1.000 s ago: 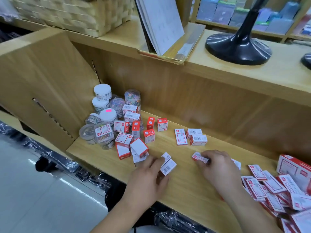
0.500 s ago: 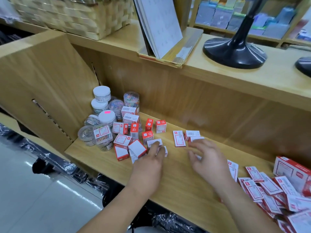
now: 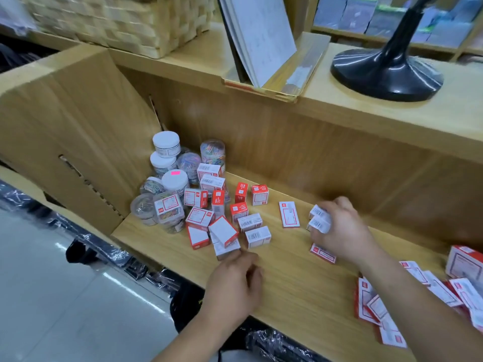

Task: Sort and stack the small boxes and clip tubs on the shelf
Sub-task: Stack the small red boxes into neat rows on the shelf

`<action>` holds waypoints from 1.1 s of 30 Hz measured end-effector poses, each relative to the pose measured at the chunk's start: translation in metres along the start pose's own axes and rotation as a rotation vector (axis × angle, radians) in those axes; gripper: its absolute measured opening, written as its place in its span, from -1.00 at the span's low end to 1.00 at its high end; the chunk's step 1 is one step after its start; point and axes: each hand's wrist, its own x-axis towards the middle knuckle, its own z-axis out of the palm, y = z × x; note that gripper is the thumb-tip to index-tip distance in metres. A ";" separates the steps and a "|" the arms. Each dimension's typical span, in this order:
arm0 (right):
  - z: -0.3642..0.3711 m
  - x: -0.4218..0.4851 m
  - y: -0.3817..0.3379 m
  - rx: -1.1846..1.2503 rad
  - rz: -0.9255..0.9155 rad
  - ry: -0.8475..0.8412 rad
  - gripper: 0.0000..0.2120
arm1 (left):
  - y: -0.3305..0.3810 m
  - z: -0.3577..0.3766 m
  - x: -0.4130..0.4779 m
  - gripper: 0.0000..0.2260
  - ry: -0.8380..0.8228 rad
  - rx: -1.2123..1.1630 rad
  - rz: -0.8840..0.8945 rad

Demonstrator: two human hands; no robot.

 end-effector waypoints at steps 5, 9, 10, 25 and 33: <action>-0.018 -0.031 -0.045 0.199 -0.082 0.081 -0.50 | -0.004 -0.015 -0.004 -0.88 0.060 -0.108 -0.045; 0.019 -0.074 -0.082 0.348 -0.136 -0.198 -0.54 | -0.011 -0.032 -0.011 -0.80 0.090 -0.070 -0.071; 0.031 -0.080 -0.087 0.330 -0.155 -0.202 -0.53 | -0.012 -0.035 -0.013 -0.77 0.093 -0.074 -0.075; 0.046 -0.089 -0.055 0.291 -0.194 0.131 -0.71 | 0.006 -0.042 -0.014 -0.86 0.094 -0.006 0.047; 0.016 -0.075 0.021 -0.185 0.028 0.049 -0.65 | 0.061 0.013 0.103 -0.58 -0.312 0.689 0.299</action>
